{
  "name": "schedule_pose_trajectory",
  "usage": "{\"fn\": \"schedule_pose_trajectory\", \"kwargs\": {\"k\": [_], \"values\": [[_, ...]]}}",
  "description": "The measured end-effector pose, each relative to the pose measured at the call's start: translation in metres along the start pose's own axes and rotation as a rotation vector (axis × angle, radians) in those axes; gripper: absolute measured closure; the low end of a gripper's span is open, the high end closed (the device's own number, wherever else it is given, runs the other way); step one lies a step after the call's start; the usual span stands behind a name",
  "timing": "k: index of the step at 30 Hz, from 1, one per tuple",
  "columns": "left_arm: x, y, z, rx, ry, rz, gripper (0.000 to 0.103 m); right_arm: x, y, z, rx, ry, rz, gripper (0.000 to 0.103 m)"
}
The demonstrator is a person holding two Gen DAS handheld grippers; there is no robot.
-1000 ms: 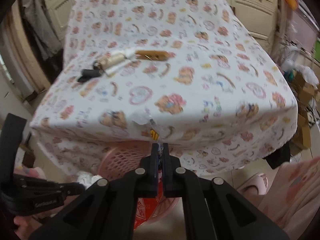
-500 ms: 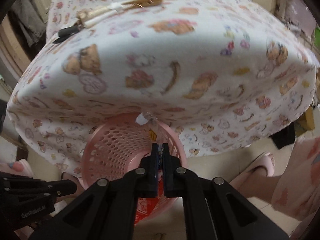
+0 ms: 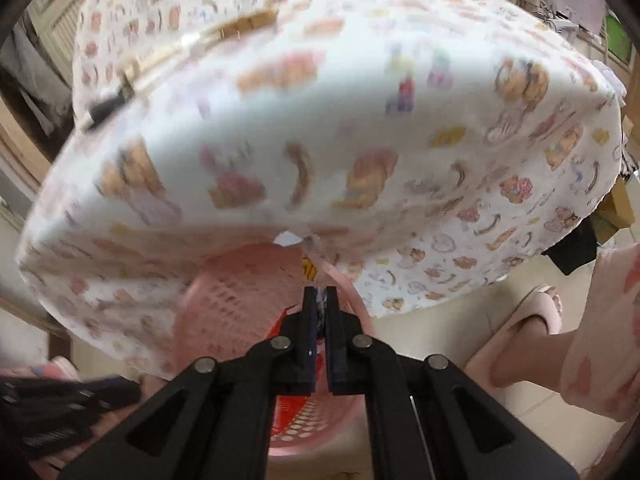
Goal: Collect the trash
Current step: 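Lower the tissue and red wrapper into the pink wastebasket and open both tools, then raise both tools back toward the remaining items on the cloth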
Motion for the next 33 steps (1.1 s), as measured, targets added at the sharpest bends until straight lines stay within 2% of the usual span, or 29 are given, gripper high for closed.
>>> {"fn": "schedule_pose_trajectory", "kwargs": {"k": [9, 11, 12, 13, 15, 18, 22, 23, 25, 27, 29, 31, 33], "values": [[0.0, 0.004, -0.003, 0.013, 0.012, 0.006, 0.071, -0.024, -0.027, -0.008, -0.062, 0.122, -0.063, 0.1], [0.0, 0.005, -0.004, 0.013, 0.013, 0.007, 0.07, -0.029, -0.033, -0.01, -0.066, 0.142, -0.089, 0.091], [0.0, 0.005, -0.004, 0.012, 0.014, 0.007, 0.07, -0.032, -0.038, -0.009, -0.078, 0.148, -0.108, 0.075], [0.0, 0.005, -0.004, 0.01, 0.014, 0.006, 0.07, -0.035, -0.041, -0.007, -0.091, 0.151, -0.117, 0.064], [0.0, 0.006, -0.004, 0.007, 0.015, 0.007, 0.07, -0.037, -0.048, -0.004, -0.116, 0.156, -0.122, 0.061], [0.0, 0.008, -0.006, 0.012, 0.016, 0.012, 0.069, -0.04, -0.051, -0.004, -0.101, 0.155, -0.158, 0.05], [0.004, 0.015, -0.007, 0.024, 0.003, 0.037, 0.069, -0.032, -0.037, -0.01, -0.079, 0.151, -0.121, 0.032], [0.005, 0.019, -0.007, 0.03, -0.004, 0.051, 0.068, -0.029, -0.033, -0.013, -0.078, 0.162, -0.109, 0.03], [0.007, 0.029, -0.007, 0.036, -0.015, 0.088, 0.063, -0.024, -0.023, -0.02, -0.064, 0.188, -0.082, 0.017], [0.01, 0.045, -0.008, 0.024, -0.01, 0.141, 0.055, -0.018, -0.014, -0.024, -0.056, 0.193, -0.055, 0.014], [0.015, 0.067, -0.01, 0.034, -0.023, 0.235, 0.049, -0.011, -0.001, -0.026, -0.065, 0.206, -0.021, 0.014], [0.019, 0.089, -0.013, 0.064, -0.037, 0.339, 0.035, 0.0, 0.013, -0.025, -0.105, 0.235, 0.02, 0.013], [0.023, 0.107, -0.013, 0.076, -0.048, 0.42, 0.03, 0.011, 0.03, -0.023, -0.101, 0.234, 0.087, 0.011]]}}
Point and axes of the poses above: each gripper's, at about its wrist camera, not at the fingertips, and y roughly against the way its jaws point, z to its right, x to its top, the point moved 7 cm from there along -y, roughly the way its jaws point, and after that the axes turned 2 degrees about -x, right-handed, at the moved point
